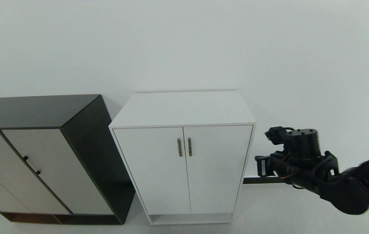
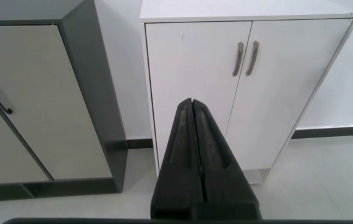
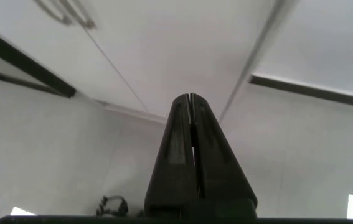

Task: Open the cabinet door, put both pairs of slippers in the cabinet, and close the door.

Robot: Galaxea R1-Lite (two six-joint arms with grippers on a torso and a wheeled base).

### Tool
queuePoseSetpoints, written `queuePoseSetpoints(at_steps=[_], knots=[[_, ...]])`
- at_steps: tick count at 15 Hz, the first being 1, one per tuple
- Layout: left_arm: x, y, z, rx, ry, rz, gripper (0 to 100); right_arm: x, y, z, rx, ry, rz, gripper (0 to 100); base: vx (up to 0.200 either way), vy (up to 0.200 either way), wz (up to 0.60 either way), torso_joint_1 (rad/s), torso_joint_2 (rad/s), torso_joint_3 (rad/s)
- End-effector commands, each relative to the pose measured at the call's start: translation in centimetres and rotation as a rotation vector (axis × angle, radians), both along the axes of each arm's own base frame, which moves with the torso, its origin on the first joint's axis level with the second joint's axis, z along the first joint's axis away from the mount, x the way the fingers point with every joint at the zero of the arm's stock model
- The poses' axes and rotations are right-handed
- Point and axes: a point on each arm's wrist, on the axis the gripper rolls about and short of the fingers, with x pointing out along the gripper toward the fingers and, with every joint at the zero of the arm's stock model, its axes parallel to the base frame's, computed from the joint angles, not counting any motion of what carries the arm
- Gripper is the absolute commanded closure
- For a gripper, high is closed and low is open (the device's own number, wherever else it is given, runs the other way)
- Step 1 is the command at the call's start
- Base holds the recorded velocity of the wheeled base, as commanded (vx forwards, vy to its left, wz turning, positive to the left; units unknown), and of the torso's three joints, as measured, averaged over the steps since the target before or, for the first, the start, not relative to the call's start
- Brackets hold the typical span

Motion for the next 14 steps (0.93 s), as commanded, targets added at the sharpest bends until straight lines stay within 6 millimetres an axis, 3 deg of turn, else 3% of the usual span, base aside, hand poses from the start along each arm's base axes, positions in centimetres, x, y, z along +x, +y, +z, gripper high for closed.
queuePoseSetpoints(at_steps=[1,8,10,14], knots=[[0.0,0.0,0.0,0.000,0.000,0.001,100,-5.9,-3.7,2.1,0.005,-0.053,-0.013,100,0.000,0.000,0.00,0.000,0.00,0.000],[0.0,0.0,0.0,0.000,0.000,-0.001,100,-15.9,-10.7,-1.2,-0.140,0.015,-0.097,100,0.000,0.000,0.00,0.000,0.00,0.000],[0.0,0.0,0.0,0.000,-0.001,0.001,100,-17.4,-11.3,-1.4,-0.153,0.020,-0.098,100,0.000,0.000,0.00,0.000,0.00,0.000],[0.0,0.0,0.0,0.000,0.000,0.001,100,-22.5,-12.8,-1.9,-0.154,0.077,-0.034,100,0.000,0.000,0.00,0.000,0.00,0.000]])
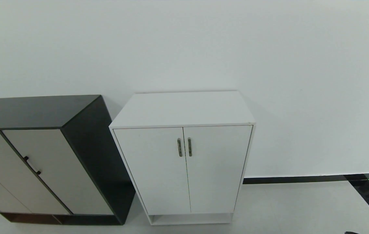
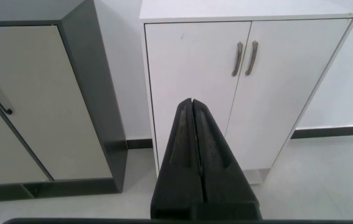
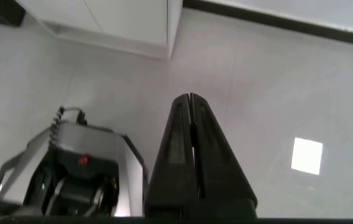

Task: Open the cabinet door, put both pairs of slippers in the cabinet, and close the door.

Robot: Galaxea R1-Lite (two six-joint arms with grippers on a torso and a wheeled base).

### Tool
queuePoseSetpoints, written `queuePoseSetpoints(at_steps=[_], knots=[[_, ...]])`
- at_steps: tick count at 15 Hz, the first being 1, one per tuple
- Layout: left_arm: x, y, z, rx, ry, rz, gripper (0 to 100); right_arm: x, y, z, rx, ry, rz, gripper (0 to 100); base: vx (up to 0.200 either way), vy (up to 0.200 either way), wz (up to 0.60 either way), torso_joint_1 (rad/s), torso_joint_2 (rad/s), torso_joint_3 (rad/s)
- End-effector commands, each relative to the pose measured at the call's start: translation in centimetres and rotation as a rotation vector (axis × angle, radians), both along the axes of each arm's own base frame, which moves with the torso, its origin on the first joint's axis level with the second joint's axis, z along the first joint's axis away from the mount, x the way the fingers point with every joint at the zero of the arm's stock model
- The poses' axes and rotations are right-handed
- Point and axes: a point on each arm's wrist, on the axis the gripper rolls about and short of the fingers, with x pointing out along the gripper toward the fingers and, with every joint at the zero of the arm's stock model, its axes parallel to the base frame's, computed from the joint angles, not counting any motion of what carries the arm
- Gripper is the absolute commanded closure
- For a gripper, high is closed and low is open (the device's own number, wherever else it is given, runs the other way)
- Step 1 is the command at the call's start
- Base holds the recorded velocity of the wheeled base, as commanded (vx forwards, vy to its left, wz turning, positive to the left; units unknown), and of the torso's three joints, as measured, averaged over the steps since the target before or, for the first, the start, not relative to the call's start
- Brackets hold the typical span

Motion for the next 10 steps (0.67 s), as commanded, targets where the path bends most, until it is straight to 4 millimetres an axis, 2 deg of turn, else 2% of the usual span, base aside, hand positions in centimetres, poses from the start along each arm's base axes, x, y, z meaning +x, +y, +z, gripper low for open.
queuePoseSetpoints(at_steps=[1,3,10], knots=[[0.0,0.0,0.0,0.000,0.000,0.000,100,-3.7,-1.0,-0.1,0.048,-0.031,0.064,100,0.000,0.000,0.00,0.000,0.00,0.000],[0.0,0.0,0.0,0.000,0.000,0.001,100,-5.5,-1.6,-0.7,0.067,-0.016,0.097,100,0.000,0.000,0.00,0.000,0.00,0.000],[0.0,0.0,0.0,0.000,0.000,0.000,100,-7.3,-2.1,-1.1,0.114,-0.077,0.142,100,0.000,0.000,0.00,0.000,0.00,0.000]])
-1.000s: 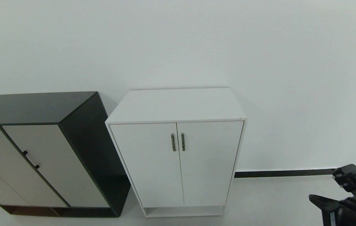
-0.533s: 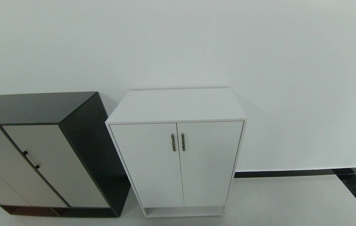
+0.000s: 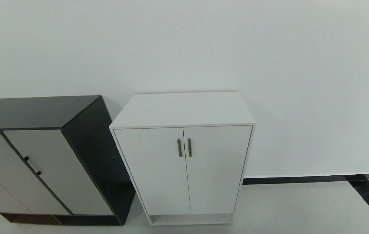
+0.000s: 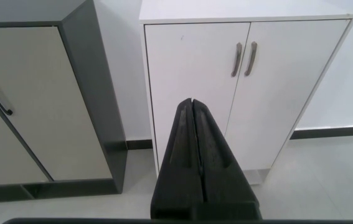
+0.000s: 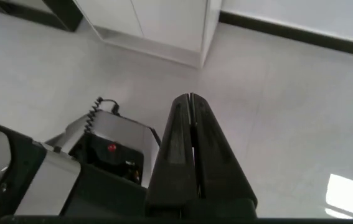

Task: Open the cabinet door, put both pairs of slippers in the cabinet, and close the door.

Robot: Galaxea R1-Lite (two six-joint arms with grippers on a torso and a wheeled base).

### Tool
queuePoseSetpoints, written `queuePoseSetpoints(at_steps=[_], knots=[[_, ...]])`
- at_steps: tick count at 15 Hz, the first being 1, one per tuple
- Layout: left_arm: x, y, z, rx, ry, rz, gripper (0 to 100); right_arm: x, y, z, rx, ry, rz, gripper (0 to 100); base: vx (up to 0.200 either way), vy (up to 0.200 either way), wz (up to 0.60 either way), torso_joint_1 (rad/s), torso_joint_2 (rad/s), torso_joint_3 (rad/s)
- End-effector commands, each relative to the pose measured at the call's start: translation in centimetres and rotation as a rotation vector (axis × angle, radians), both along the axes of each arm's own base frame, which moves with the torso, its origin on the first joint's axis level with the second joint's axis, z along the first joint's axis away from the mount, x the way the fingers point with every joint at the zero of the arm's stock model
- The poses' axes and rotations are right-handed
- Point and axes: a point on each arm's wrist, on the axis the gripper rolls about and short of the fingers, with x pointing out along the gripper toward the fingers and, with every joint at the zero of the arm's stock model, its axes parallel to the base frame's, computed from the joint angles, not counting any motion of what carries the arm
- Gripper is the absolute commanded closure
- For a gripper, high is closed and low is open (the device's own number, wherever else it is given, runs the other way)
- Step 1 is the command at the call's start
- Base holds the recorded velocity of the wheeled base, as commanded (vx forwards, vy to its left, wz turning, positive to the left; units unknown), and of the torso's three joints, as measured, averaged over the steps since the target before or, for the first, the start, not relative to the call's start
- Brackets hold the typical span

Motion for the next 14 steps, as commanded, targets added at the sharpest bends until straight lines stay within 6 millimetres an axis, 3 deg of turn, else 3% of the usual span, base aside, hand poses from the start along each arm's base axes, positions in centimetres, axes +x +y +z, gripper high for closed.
queuePoseSetpoints(at_steps=[1,6,14], knots=[[0.0,0.0,0.0,0.000,0.000,0.000,100,-0.5,-0.2,0.1,0.024,-0.069,-0.008,100,0.000,0.000,0.00,0.000,0.00,0.000],[0.0,0.0,0.0,0.000,0.000,0.000,100,-1.5,-0.7,0.3,0.039,-0.204,-0.275,100,0.000,0.000,0.00,0.000,0.00,0.000],[0.0,0.0,0.0,0.000,0.000,0.000,100,-2.8,-0.7,0.2,0.062,-0.368,-0.360,100,0.000,0.000,0.00,0.000,0.00,0.000]])
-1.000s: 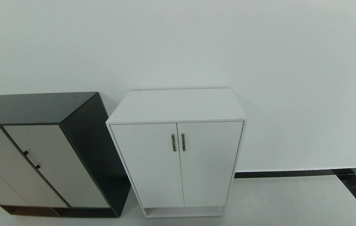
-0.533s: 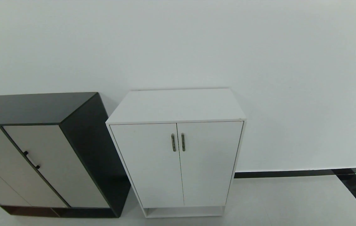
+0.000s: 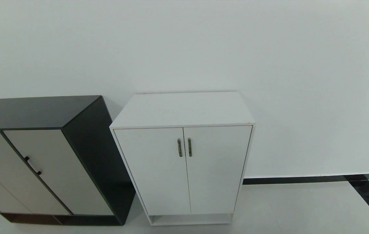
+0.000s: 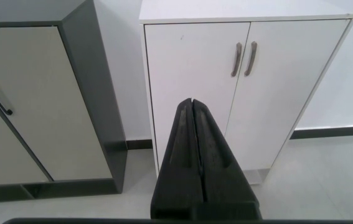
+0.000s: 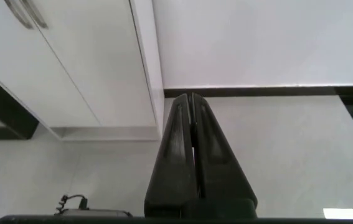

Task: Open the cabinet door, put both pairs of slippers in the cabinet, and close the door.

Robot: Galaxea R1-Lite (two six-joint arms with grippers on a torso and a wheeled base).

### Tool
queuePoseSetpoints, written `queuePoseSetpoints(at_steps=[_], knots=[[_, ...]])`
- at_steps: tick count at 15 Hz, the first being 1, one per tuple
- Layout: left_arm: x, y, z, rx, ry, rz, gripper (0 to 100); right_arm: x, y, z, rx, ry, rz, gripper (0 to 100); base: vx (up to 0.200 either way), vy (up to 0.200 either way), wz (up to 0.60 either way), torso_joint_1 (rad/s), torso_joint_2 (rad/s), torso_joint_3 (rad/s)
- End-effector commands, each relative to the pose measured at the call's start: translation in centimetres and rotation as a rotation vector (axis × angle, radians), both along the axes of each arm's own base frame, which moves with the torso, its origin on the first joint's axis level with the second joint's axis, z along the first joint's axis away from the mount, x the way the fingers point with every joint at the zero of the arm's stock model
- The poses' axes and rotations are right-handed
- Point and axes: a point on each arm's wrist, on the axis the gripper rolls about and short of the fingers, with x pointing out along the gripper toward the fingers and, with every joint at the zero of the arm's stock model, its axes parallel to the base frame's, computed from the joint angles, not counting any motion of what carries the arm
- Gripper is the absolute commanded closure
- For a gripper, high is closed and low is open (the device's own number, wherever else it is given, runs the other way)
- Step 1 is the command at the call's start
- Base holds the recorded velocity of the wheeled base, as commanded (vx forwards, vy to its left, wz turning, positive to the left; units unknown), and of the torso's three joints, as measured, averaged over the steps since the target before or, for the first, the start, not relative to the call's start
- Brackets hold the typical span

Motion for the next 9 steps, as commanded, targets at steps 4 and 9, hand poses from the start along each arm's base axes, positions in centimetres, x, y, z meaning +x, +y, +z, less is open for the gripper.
queuePoseSetpoints(at_steps=[4,9], knots=[[0.0,0.0,0.0,0.000,0.000,0.000,100,-0.7,0.0,-0.1,0.001,-0.085,-0.016,100,0.000,0.000,0.00,0.000,0.00,0.000],[0.0,0.0,0.0,0.000,0.000,0.001,100,-1.4,0.0,-0.3,0.001,-0.184,-0.016,100,0.000,0.000,0.00,0.000,0.00,0.000]])
